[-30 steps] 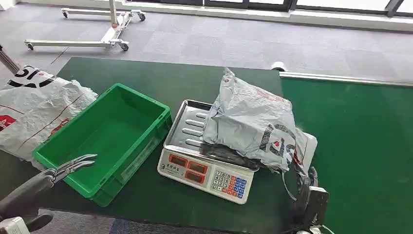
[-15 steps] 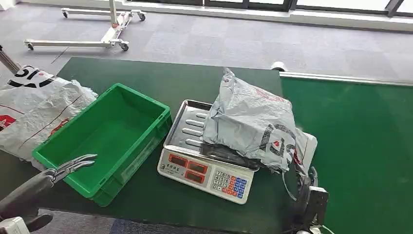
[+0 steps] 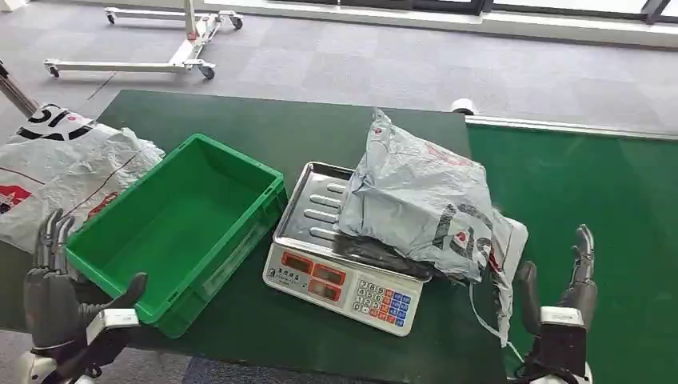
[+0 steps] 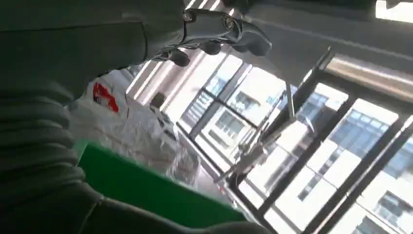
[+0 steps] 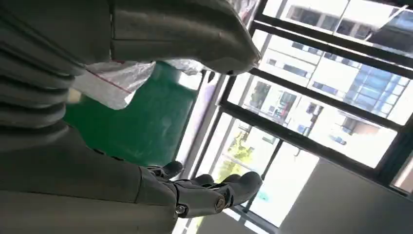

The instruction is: Moved the parcel from conveyor to table for the left to box.

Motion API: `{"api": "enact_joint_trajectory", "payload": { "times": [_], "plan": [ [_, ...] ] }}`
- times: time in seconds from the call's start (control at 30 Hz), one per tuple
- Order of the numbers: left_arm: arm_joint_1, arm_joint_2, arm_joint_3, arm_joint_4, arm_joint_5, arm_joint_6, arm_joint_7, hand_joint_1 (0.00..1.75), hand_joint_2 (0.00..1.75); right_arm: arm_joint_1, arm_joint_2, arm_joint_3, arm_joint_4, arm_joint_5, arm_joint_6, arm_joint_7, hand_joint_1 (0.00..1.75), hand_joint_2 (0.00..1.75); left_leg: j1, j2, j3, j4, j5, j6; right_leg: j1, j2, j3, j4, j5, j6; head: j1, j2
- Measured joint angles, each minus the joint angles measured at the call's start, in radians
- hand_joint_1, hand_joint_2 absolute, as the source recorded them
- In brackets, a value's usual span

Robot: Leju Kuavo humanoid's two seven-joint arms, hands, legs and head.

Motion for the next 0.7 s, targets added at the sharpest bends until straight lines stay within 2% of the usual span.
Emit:
{"api": "enact_joint_trajectory", "payload": {
  "times": [0.27,0.7],
  "plan": [
    [-0.011,-0.056,-0.008,0.027,0.006,-0.031,0.001,0.0,1.75,0.017,-0.003,0.0,-0.056,-0.001,-0.001,-0.003,0.0,1.75,0.0,0.002,-0.001,0.0,0.0,0.0,0.001,0.001,-0.001,0.0,0.0,0.0,0.0,0.0],
    [-0.017,-0.076,-0.008,0.039,0.006,-0.033,0.001,0.0,1.75,0.02,-0.006,0.0,-0.065,-0.001,-0.001,-0.003,0.0,1.75,0.0,0.002,-0.001,0.0,0.0,0.0,0.0,0.001,-0.001,0.0,0.0,0.0,0.0,0.0]
  ]
}}
